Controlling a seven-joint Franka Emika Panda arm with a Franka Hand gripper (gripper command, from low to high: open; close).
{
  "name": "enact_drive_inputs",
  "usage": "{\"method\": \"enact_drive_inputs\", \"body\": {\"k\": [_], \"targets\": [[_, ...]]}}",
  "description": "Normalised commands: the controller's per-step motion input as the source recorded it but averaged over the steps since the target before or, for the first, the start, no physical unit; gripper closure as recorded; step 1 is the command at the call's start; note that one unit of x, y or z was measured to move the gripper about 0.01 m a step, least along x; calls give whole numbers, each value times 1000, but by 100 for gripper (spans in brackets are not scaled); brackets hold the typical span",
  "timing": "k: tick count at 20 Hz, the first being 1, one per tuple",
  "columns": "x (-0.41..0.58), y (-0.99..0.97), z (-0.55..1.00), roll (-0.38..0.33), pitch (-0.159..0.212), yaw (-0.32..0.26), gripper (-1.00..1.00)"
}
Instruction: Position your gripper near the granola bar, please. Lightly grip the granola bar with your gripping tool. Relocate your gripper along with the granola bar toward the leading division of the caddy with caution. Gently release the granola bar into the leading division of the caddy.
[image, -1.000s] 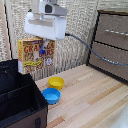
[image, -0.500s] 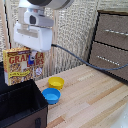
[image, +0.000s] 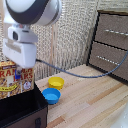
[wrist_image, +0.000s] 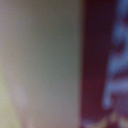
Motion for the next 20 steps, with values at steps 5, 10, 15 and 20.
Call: {"method": "enact_drive_inputs", "body": {"k": [5, 10, 15, 20], "targets": [[165, -1, -303, 0, -24, 0, 100], [33, 150, -281, -13, 38, 21, 100], [173, 18, -9, 0, 71, 70, -100], [201, -37, 50, -2, 83, 0, -100]]}}
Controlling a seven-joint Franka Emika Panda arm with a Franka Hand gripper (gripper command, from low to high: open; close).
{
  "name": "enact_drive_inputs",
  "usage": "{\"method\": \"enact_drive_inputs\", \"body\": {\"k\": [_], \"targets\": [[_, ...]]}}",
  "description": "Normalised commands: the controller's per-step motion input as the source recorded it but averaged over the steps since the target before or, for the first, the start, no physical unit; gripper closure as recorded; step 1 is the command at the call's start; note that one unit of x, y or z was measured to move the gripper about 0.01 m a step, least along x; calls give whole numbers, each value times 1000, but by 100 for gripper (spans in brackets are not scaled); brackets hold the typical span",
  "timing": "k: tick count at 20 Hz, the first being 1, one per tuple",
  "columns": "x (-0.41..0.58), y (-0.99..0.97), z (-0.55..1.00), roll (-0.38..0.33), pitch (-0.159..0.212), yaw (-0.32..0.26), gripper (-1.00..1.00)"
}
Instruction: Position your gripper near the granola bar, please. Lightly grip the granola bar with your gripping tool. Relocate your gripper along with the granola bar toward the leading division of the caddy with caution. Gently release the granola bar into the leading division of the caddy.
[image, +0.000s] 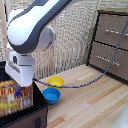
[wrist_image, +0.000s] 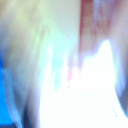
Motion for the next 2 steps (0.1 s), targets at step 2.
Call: {"method": "enact_drive_inputs", "body": {"k": [2], "targets": [[269, 7, 0, 0, 124, -9, -100]]}}
